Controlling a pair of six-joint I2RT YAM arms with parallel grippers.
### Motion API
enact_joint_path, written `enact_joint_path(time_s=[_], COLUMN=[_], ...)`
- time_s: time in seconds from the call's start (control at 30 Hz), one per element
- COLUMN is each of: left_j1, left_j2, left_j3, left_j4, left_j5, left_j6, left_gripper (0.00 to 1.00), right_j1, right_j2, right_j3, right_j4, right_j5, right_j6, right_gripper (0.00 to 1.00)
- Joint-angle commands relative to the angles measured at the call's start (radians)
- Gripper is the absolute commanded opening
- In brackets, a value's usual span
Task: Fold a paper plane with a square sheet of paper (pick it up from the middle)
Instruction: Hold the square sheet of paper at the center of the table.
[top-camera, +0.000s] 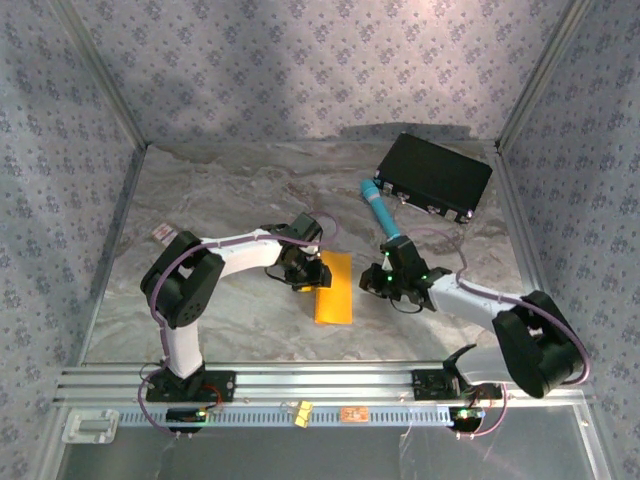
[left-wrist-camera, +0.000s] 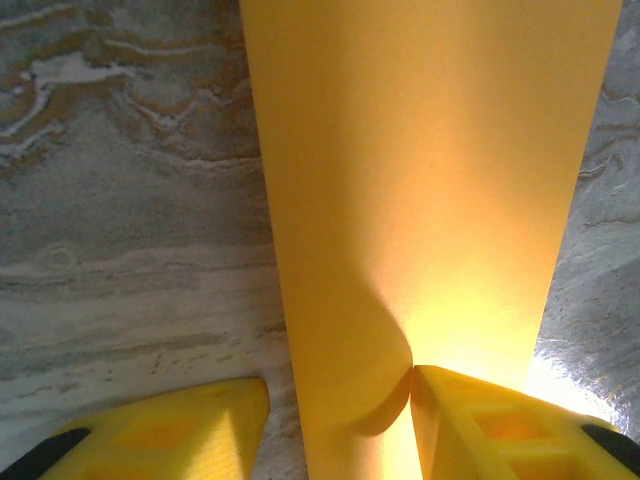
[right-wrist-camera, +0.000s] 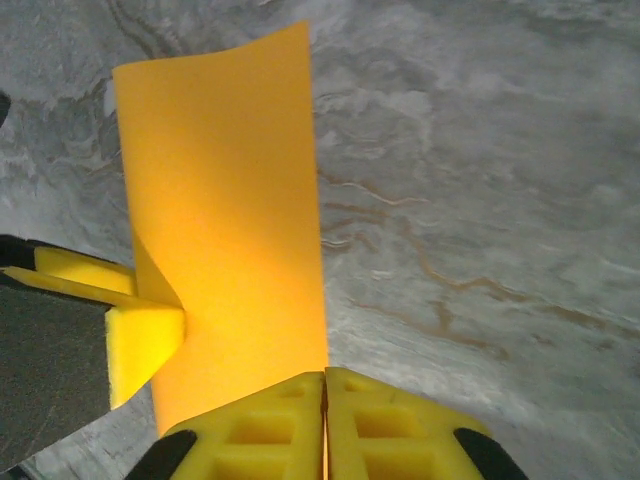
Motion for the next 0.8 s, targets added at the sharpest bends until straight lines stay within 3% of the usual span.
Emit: enact_joint_path(time_s=[0.0, 0.27, 0.77], left_j1=[-0.010, -0.009, -0.010], left_j2=[0.088, 0.082, 0.101], left_j3=[-0.022, -0.035, -0.024], left_j4=[0.020, 0.034, 0.035], left_j5=[-0.090, -0.095, -0.087], left_j6=[0.014, -0.009, -0.007], left_gripper=[0.45, 0.45, 0.45], right_j1=[0.019, 0.005, -0.015], right_j2=[0.027, -0.034, -0.062], right_j3=[0.043, -0.007, -0.036], right_j4=[0.016, 0.006, 0.004], right_j5=[0.002, 0.083, 0.061], right_j6=[-0.006, 0.034, 0.029], right_gripper=[0.08, 0.10, 0.11])
